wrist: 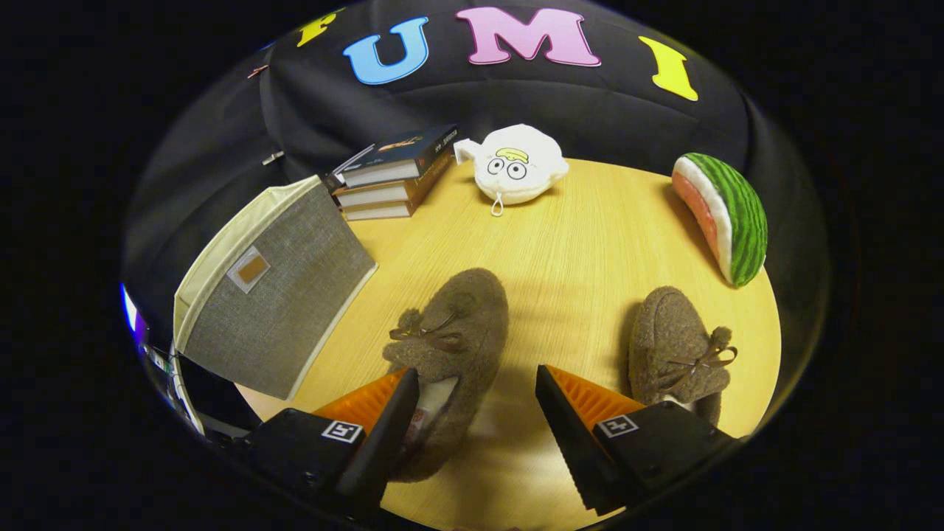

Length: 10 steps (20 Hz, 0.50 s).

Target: Open the storage box then place both shoes into the box .Put the left shoe in first, then the right shoe, with the right side of both shoes facing outward in a uniform manner.

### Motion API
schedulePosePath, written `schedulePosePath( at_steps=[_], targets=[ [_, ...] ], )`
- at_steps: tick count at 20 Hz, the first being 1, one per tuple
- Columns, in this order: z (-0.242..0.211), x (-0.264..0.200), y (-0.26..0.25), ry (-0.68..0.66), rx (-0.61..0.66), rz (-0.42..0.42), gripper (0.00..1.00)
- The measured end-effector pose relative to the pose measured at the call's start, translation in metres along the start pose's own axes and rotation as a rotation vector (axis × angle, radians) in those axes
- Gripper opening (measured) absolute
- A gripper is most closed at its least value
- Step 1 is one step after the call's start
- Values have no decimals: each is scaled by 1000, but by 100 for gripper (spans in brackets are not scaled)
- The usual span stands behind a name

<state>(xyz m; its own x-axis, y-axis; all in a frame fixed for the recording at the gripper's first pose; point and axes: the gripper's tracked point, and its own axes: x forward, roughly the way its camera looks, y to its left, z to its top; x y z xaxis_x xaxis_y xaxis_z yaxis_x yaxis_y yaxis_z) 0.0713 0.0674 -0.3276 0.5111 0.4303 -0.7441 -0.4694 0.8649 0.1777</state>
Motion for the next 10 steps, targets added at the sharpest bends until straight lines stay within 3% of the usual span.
schedulePosePath(
  at_steps=[5, 7, 10],
  targets=[
    [-11, 18, -17, 53, 22, -56, 98],
    [-9, 27, -12, 78, 94, -35, 94],
    [-12, 34, -4, 126, 161, -37, 49]
  ],
)
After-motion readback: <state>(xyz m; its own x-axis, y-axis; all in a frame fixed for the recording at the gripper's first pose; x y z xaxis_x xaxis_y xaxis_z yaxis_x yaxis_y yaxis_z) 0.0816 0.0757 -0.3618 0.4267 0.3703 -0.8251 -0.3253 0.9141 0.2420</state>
